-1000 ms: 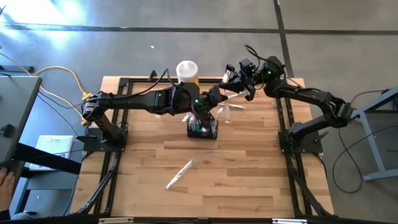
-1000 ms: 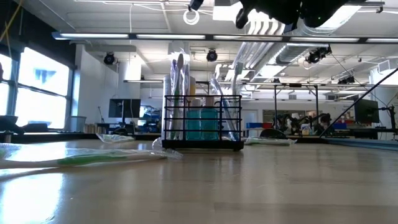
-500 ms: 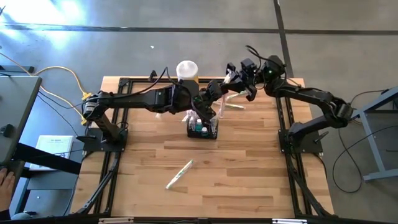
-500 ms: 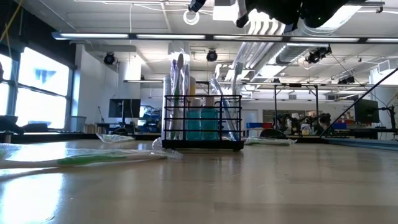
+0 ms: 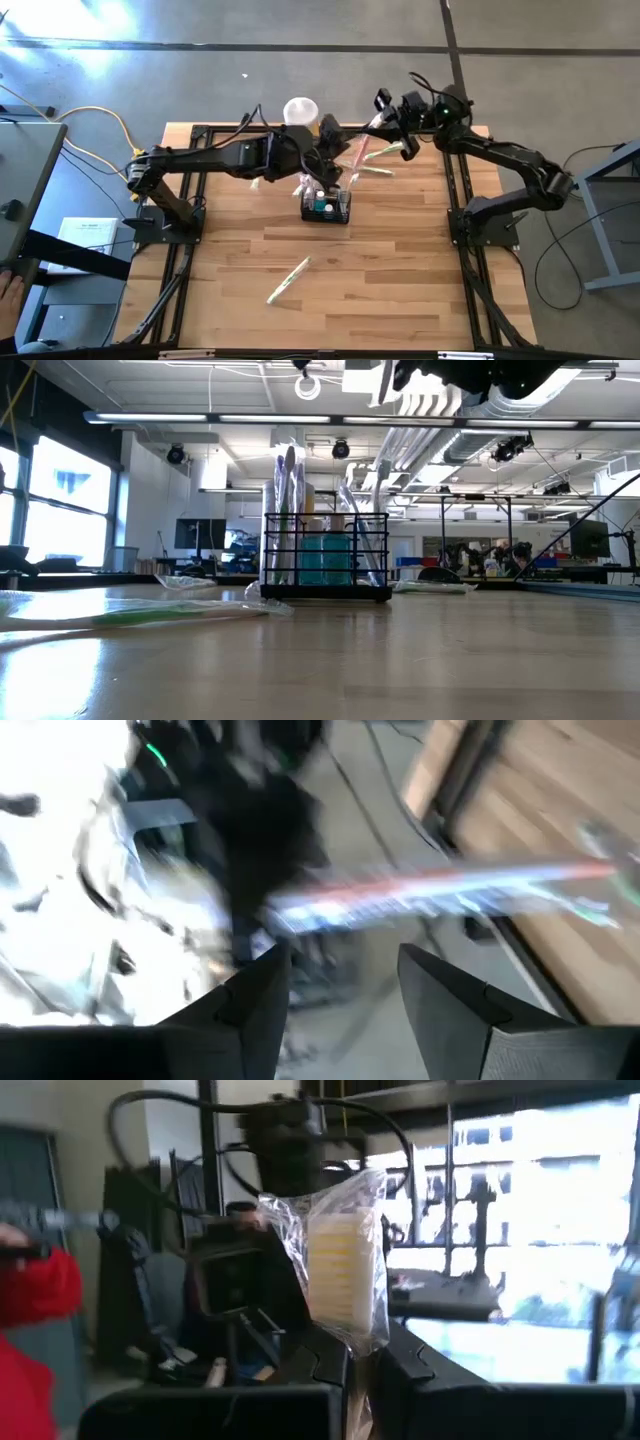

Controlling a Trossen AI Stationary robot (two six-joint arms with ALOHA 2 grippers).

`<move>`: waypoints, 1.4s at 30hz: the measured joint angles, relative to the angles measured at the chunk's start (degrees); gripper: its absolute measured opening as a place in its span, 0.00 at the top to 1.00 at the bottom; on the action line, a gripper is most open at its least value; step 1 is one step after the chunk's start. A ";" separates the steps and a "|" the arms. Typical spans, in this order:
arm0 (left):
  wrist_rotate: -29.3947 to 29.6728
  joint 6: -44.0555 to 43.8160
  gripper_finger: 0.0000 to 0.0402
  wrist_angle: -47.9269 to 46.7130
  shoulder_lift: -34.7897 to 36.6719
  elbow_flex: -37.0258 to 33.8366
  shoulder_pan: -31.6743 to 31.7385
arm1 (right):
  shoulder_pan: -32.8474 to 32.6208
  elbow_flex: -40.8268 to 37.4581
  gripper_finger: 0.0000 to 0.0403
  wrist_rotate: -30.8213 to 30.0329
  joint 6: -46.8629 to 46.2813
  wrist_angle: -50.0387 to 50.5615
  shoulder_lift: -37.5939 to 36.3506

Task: Pick & Place toothbrushing station
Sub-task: Put the orange toothbrush into the right section wire organizer

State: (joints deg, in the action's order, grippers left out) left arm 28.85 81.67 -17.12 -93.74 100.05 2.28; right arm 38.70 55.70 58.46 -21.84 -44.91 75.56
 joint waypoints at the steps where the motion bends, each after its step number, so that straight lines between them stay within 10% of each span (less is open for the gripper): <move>1: 1.19 -1.21 0.55 -1.52 0.56 -0.16 0.00 | -0.04 0.00 0.98 -0.03 2.10 0.00 -0.52; 9: 2.58 -16.48 0.55 -8.52 7.09 -0.15 2.85 | 0.67 0.00 0.98 -3.53 9.76 1.71 -4.91; 18: -21.90 -43.16 0.55 -22.02 11.23 -0.19 17.38 | 1.29 0.02 0.98 -4.52 11.78 6.90 -6.16; 22: -31.53 -44.02 0.55 -31.38 11.19 -0.66 22.28 | 0.27 0.02 0.98 -4.52 15.08 8.90 -6.20; 42: -44.03 -44.62 0.55 -47.71 13.38 -1.33 33.05 | 2.65 0.04 0.98 -8.85 30.22 35.40 -18.78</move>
State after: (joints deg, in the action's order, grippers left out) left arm -15.18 37.05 -64.82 -80.36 98.72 35.33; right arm 41.35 55.75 49.60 8.38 -9.51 56.78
